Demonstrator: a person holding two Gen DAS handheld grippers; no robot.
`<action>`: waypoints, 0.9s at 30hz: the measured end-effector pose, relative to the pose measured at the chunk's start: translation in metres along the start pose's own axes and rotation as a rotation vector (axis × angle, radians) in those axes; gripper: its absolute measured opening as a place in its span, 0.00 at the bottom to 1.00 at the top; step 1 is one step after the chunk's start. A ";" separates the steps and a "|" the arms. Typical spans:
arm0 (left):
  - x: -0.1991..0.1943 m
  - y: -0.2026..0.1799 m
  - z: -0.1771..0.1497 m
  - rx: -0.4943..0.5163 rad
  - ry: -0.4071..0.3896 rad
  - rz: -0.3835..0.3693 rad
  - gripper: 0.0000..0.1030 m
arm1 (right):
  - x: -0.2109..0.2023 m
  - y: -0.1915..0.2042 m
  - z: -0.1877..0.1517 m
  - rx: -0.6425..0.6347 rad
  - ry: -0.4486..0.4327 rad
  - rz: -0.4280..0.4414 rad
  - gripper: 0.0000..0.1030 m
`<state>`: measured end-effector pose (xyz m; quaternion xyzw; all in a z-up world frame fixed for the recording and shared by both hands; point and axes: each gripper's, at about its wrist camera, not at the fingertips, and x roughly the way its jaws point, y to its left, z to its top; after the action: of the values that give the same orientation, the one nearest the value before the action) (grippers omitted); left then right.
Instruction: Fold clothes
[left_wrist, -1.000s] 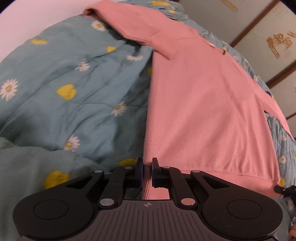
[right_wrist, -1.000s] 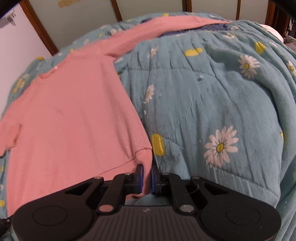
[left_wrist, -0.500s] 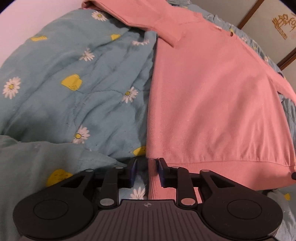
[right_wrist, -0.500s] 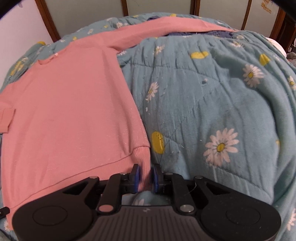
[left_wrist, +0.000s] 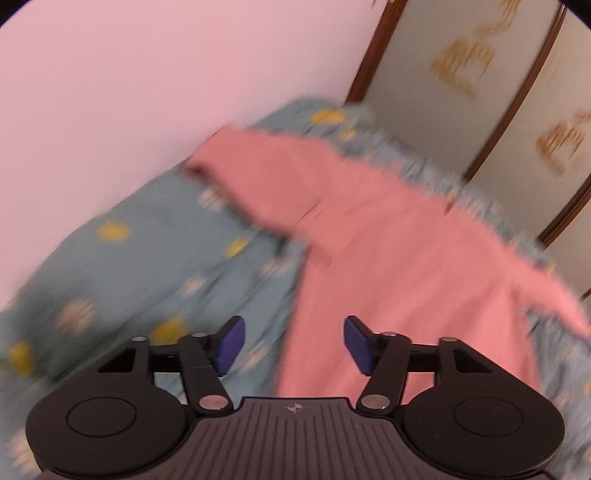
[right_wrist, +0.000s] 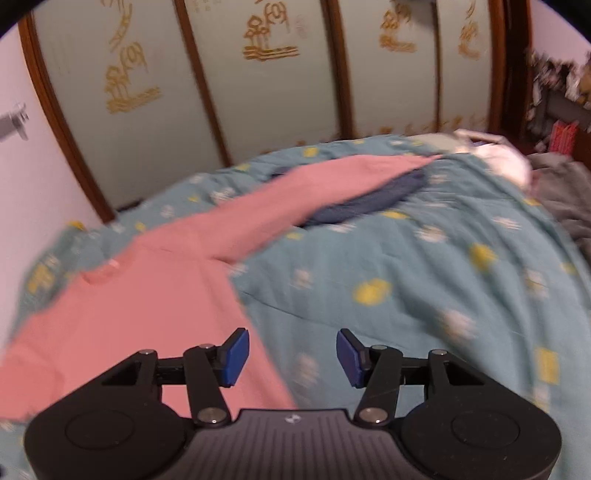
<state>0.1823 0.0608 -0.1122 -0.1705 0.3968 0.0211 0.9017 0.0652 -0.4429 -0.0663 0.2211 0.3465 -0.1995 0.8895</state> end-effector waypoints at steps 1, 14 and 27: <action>0.014 -0.012 0.005 0.008 -0.003 0.000 0.59 | 0.010 0.009 0.008 0.020 -0.009 0.013 0.50; 0.126 -0.019 -0.028 0.017 -0.048 -0.009 0.59 | 0.225 0.039 0.070 0.269 0.095 0.168 0.33; 0.136 -0.043 -0.045 0.203 -0.115 -0.004 0.59 | 0.290 0.036 0.045 0.382 0.162 0.182 0.26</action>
<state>0.2504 -0.0075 -0.2262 -0.0778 0.3443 -0.0114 0.9356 0.3048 -0.4957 -0.2321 0.4310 0.3512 -0.1619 0.8153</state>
